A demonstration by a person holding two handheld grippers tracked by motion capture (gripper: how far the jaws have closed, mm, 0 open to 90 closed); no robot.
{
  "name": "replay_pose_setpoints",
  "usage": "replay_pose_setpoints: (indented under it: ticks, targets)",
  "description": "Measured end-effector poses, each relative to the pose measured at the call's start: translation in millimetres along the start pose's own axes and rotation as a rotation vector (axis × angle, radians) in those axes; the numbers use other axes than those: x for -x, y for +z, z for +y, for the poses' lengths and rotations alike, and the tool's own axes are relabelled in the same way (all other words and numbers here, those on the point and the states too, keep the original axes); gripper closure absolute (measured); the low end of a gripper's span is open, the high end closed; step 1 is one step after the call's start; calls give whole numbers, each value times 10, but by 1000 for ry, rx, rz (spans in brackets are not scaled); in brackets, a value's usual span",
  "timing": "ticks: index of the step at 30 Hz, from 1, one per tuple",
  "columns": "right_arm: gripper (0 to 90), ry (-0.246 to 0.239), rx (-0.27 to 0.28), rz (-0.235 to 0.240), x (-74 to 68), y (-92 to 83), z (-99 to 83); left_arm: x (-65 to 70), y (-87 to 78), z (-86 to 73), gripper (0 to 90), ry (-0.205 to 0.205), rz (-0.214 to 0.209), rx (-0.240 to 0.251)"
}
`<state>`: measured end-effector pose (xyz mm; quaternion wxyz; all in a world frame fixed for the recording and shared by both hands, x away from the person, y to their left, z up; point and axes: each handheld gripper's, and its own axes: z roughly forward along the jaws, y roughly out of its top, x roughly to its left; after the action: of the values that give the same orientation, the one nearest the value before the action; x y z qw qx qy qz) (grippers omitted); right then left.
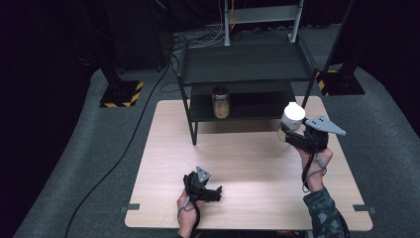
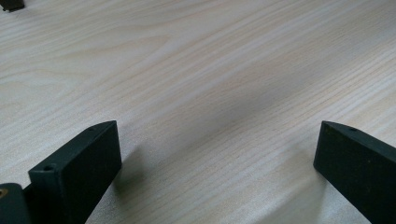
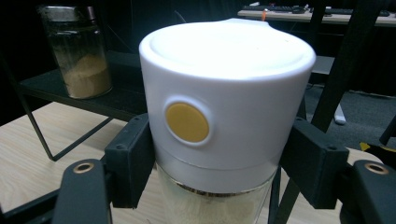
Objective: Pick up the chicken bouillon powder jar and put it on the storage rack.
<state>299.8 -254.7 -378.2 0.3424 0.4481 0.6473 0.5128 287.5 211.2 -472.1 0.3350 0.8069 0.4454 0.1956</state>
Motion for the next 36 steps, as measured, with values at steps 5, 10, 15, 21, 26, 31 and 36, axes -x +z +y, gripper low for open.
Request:
replay_pose_setpoints:
  ticks: [5, 10, 15, 21, 26, 31, 36]
  targets:
    - [295, -2, 2, 0, -3, 15, 26, -2, -1, 1, 3, 3, -2, -1]
    - [296, -10, -5, 1, -12, 45, 60, -2, -1, 2, 3, 4, -2, -1]
    - [296, -13, -6, 3, -17, 75, 90, -4, -1, 1, 3, 6, -4, -1]
    - [295, -18, -11, 5, -22, 122, 136, -4, -1, 1, 3, 6, -5, -1]
    - [296, -22, -10, 8, -28, 158, 174, -7, -1, 2, 3, 8, -7, -1]
    - [295, -27, -14, 10, -37, 192, 214, -8, -1, 2, 3, 10, -8, -1]
    - [296, -30, -18, 12, -40, 224, 242, -9, -1, 1, 3, 11, -9, -1]
